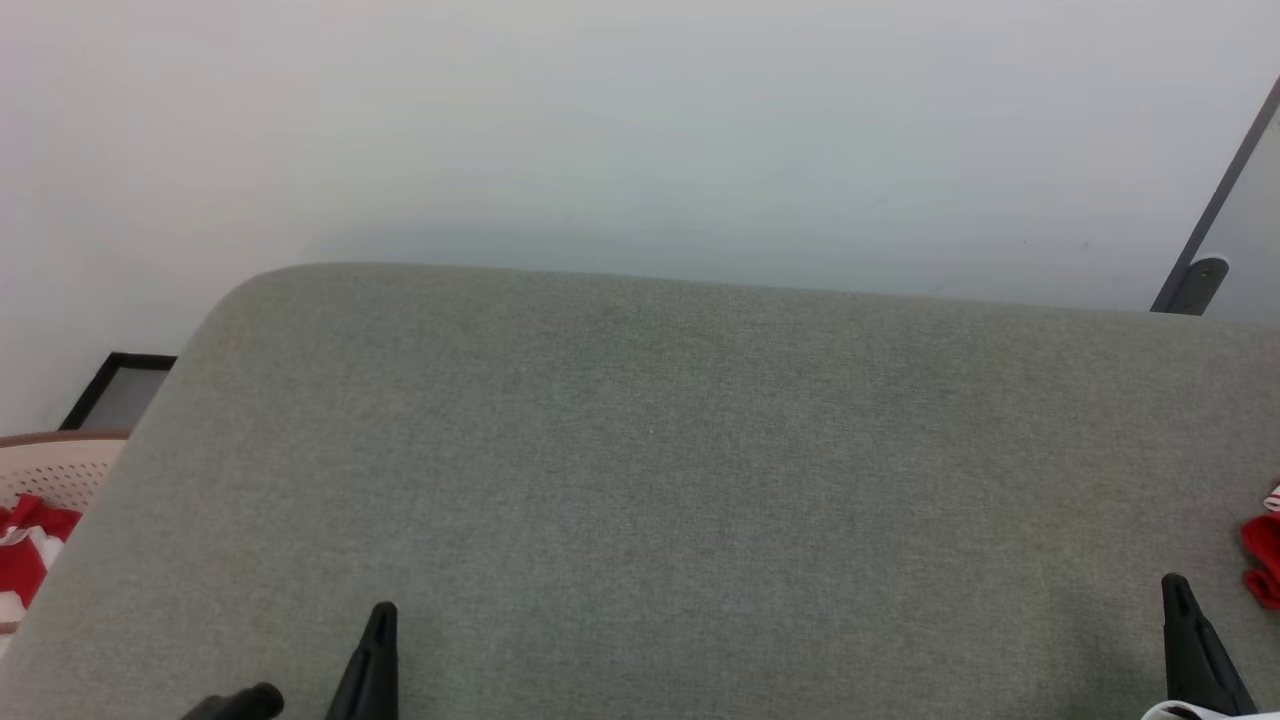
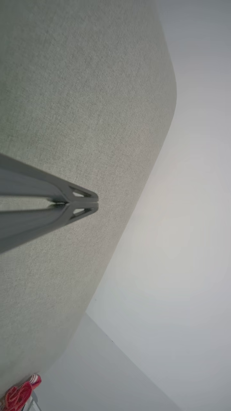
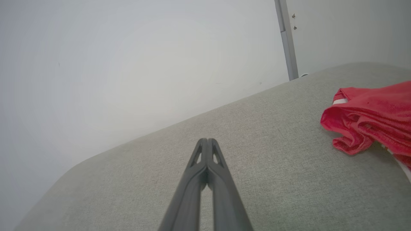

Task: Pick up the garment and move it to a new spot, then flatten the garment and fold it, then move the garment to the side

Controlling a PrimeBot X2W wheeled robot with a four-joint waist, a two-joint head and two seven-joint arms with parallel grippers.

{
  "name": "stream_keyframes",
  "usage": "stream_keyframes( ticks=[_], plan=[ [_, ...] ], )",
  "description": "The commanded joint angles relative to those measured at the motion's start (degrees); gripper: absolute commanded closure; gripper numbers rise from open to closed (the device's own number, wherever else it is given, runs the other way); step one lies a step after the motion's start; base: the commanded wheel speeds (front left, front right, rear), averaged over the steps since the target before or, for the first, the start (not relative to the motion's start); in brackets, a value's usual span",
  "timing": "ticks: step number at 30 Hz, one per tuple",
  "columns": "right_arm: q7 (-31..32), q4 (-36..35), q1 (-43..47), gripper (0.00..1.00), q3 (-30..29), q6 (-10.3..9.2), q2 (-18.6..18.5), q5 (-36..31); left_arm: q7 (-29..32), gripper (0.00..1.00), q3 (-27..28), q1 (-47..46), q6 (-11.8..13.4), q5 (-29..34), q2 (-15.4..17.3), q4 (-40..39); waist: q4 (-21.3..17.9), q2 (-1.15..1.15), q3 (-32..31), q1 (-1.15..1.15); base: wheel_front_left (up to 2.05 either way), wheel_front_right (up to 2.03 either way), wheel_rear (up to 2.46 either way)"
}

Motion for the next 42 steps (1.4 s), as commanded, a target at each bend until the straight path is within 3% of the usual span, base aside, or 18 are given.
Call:
stream_keyframes(
  ticks=[1, 42],
  plan=[
    [0.50, -0.57, -1.67, 1.00, -0.38, -0.01, -0.17, 2.03, 0.43, 1.00, 0.39, -1.81, 0.00, -2.34, 0.15, -0.52, -0.08, 0.00, 0.05, 0.00, 0.00, 0.00, 0.00],
    [8.90, 1.75, -6.66, 1.00, -0.81, -0.04, 3.20, 29.62, 8.54, 1.00, 2.99, -7.56, -0.08, -33.05, -0.59, 2.29, -2.29, 0.00, 1.38, 0.00, 0.00, 0.00, 0.00]
  ],
)
